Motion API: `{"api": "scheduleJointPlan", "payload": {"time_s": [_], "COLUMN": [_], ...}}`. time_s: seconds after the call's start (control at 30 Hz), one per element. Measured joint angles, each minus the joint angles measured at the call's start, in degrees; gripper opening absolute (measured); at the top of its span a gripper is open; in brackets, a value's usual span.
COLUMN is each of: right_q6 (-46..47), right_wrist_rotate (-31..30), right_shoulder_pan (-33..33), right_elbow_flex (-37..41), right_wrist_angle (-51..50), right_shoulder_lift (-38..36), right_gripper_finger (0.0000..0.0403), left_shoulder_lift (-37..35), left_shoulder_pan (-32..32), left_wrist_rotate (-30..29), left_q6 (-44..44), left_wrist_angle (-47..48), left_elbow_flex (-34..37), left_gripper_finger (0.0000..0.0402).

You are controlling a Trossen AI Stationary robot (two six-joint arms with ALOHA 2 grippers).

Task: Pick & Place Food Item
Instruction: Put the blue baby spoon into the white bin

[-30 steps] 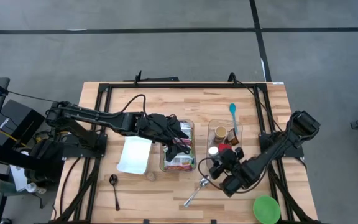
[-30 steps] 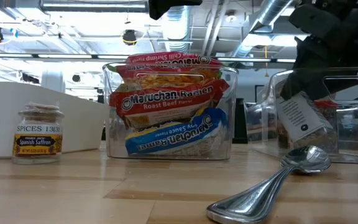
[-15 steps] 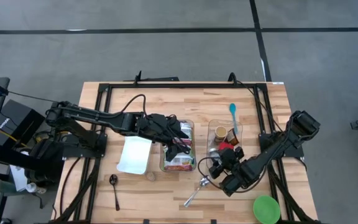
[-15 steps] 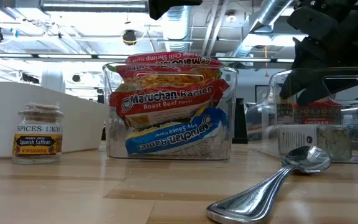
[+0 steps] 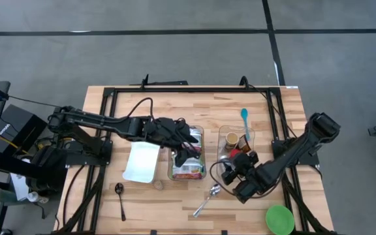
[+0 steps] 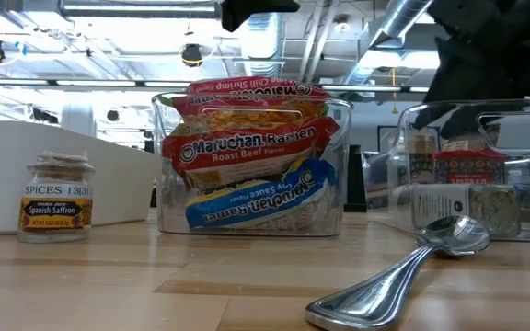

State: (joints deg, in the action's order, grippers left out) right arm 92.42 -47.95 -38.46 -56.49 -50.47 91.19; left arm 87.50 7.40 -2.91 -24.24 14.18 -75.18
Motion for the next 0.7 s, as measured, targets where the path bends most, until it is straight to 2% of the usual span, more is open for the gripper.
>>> {"api": "scheduleJointPlan", "payload": {"time_s": [0.17,0.3,0.7], "right_q6": [-2.44,-6.58,-22.95], "right_wrist_rotate": [-0.23,-1.31,-1.75], "right_shoulder_pan": [0.0,0.0,1.14], "right_elbow_flex": [0.0,0.0,0.0], "right_wrist_angle": [-1.45,-1.53,-1.38], "right_shoulder_lift": [-3.68,-7.55,-22.37], "right_gripper_finger": [0.0238,0.0221,0.012], "left_shoulder_lift": [0.0,0.0,0.0], "left_shoulder_pan": [0.0,-0.24,-2.44], "left_wrist_rotate": [-0.14,-0.12,-0.42], "left_q6": [0.01,0.01,0.01], "left_wrist_angle": [-1.23,-2.68,-4.04], "left_elbow_flex": [0.0,0.0,0.0], "left_gripper_finger": [0.0285,0.0285,0.0285]}}
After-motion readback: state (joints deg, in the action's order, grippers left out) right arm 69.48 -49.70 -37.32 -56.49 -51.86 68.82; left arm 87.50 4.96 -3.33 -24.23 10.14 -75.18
